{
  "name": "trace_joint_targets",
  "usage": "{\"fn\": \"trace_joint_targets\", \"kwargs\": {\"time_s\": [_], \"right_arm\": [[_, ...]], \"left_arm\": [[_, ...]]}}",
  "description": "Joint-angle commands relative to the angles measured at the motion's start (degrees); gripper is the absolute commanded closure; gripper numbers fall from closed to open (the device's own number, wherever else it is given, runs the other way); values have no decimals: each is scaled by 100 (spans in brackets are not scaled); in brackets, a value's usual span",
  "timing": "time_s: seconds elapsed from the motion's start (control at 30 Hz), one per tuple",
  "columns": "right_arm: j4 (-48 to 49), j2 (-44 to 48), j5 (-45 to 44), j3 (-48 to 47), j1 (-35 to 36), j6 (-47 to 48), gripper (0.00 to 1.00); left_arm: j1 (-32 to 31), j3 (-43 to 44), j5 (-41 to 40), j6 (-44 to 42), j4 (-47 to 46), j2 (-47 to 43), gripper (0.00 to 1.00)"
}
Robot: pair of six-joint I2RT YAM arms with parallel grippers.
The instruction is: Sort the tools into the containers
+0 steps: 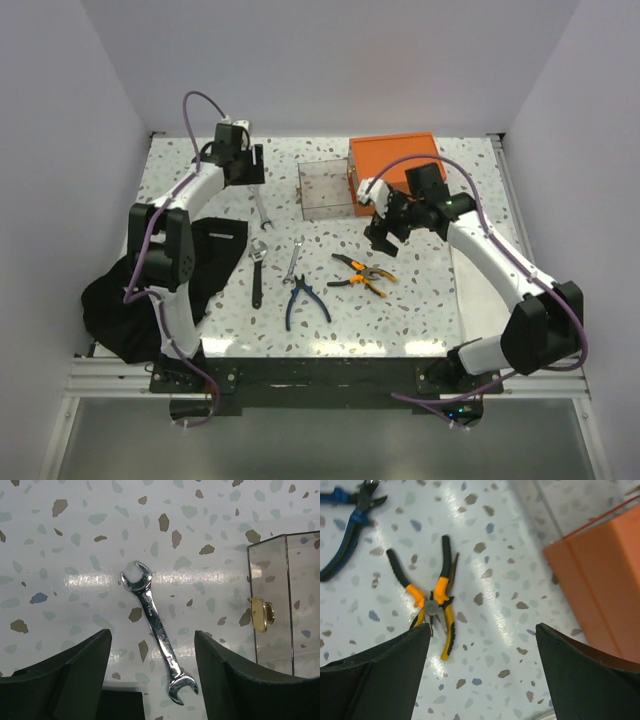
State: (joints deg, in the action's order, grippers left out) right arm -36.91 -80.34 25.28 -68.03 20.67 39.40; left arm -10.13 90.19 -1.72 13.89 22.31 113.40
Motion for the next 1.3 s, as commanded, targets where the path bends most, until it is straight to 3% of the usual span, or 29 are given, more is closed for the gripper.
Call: {"fn": "trace_joint_targets", "kwargs": {"time_s": [0.0,0.17,0.47,0.7,0.97,1.17,1.27], "right_arm": [[-511,-394,180,158,322,1465,10],[-344,-817,-49,132,754,1817,10],[-124,-1159,-155,-482,834,939,11],[121,-1256,-348,-984,843,166,11],[429,-1371,-436,-1344,851,-740,11],[386,-2064,-533,-2424,904,-1390,12],[508,-2398,-445,-2873,939,-1812,12]], "left_arm": [[46,262,66,-53,-174,50,27],[55,95,5,-70,-16,-38,27],[46,-55,-224,43,169,270,28],[37,489,-119,35,265,901,42],[-15,622,-21,26,371,1342,47],[-50,403,-40,8,564,1404,60],[11,175,417,-27,565,1342,66]]}}
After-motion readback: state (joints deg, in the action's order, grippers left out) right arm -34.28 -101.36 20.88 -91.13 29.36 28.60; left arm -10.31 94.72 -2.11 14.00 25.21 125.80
